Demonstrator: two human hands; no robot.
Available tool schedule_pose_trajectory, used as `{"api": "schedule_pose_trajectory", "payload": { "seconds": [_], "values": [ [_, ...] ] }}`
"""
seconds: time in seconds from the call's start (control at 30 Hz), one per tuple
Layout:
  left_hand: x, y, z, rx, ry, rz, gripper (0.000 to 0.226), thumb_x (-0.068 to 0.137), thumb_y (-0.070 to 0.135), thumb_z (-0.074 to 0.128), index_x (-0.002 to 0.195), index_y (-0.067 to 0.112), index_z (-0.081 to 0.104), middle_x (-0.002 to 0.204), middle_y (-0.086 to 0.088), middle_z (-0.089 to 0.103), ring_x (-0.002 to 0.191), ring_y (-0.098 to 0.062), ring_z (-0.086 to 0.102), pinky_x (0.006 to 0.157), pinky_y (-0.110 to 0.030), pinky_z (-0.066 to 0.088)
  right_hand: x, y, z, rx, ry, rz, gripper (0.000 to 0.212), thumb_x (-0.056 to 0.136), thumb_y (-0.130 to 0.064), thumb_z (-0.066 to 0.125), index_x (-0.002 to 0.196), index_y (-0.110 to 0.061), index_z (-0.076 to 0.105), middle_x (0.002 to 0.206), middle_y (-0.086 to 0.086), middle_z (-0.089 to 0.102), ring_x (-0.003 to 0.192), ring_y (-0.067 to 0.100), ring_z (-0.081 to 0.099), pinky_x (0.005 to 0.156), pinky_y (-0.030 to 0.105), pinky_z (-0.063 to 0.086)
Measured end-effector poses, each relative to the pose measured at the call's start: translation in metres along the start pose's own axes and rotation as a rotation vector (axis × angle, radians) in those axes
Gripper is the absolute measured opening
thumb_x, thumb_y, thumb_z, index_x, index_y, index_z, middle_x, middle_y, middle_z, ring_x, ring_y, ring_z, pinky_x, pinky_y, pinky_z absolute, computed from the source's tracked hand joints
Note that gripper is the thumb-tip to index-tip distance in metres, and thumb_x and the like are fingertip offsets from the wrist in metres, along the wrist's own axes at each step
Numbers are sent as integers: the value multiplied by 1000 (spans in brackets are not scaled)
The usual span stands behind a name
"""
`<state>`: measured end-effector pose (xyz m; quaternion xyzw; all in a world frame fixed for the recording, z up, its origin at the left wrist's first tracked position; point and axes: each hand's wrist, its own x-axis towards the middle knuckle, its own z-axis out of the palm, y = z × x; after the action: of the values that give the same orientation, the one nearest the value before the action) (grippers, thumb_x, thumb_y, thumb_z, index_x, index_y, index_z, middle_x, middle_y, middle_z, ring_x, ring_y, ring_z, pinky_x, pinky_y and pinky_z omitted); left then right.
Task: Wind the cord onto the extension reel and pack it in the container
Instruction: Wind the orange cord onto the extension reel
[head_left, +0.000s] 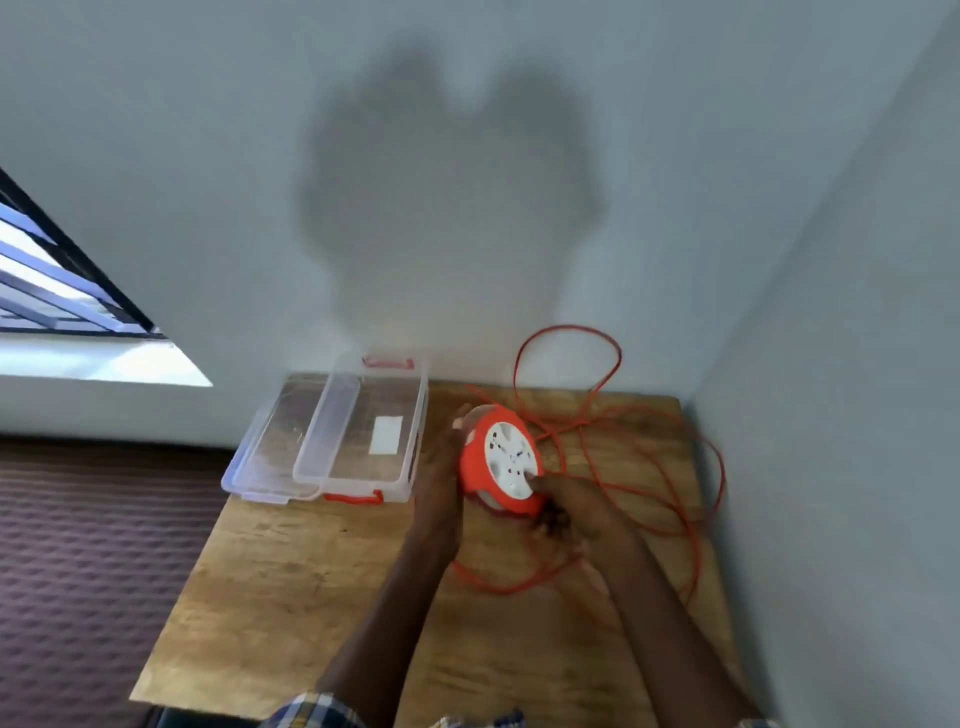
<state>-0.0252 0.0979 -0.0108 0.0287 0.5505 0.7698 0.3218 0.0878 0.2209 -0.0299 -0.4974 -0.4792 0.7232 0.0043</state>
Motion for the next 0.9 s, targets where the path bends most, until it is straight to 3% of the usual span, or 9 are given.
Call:
{"api": "schedule_pose_trajectory", "payload": {
  "seconds": [0.1,0.23,0.4,0.57,0.63,0.7,0.77,0.83,0.9],
  "values": [
    [6,19,1,-204,-169,-140,65,102,53,58,148,6,59,146,-24,64,141,-43,55,122,-62,37,-19,-21,16,59,-61,20,41,95,-30,67,112,8,68,63,15,68,42,17,55,43,24,41],
    [6,55,5,-262,-391,-275,117,54,59,101,148,3,58,150,-26,60,142,-44,50,125,-61,29,-45,-49,37,21,-208,31,46,100,-40,51,110,1,71,91,17,78,62,18,71,51,23,48],
    [18,94,-11,-234,-632,-318,99,59,61,99,134,3,72,133,-25,68,119,-41,64,101,-51,55,-70,-72,46,-173,-298,0,47,99,-45,46,103,-7,74,97,15,79,69,18,73,59,25,49],
    [26,117,-27,-282,-735,-314,94,59,50,103,136,6,71,139,-24,68,124,-40,68,105,-53,55,-90,-79,62,-264,-187,-113,48,91,-57,56,97,-13,71,83,15,79,64,20,72,60,26,49],
    [26,123,-25,-269,-703,-265,92,64,54,99,139,9,70,141,-22,67,127,-40,66,107,-54,53,-100,-84,66,-417,-120,-255,52,91,-65,55,92,-15,70,76,11,78,62,19,73,58,25,50],
    [23,124,-23,-300,-675,-254,92,68,64,91,142,13,68,145,-21,64,130,-40,64,108,-56,52,-102,-88,67,-763,125,-588,46,94,-67,54,85,-23,66,70,-3,75,65,12,71,61,27,52],
    [23,121,-24,-357,-642,-309,96,77,74,77,151,16,60,156,-21,55,141,-44,54,118,-63,41,-103,-95,65,-860,347,-938,24,94,-55,64,95,-31,61,87,-15,70,81,6,66,69,29,53],
    [24,118,-27,-394,-628,-361,95,89,80,57,160,18,47,165,-20,44,152,-47,39,125,-69,23,-101,-101,61,-744,255,-1105,24,94,-39,71,115,-39,60,116,-16,65,107,7,60,85,30,53],
    [25,118,-31,-426,-661,-395,95,92,81,52,161,17,46,166,-22,42,152,-48,39,125,-71,23,-98,-101,59,-790,180,-1162,35,92,-33,74,124,-42,63,132,-17,59,121,8,52,94,27,48]
  ]
}}
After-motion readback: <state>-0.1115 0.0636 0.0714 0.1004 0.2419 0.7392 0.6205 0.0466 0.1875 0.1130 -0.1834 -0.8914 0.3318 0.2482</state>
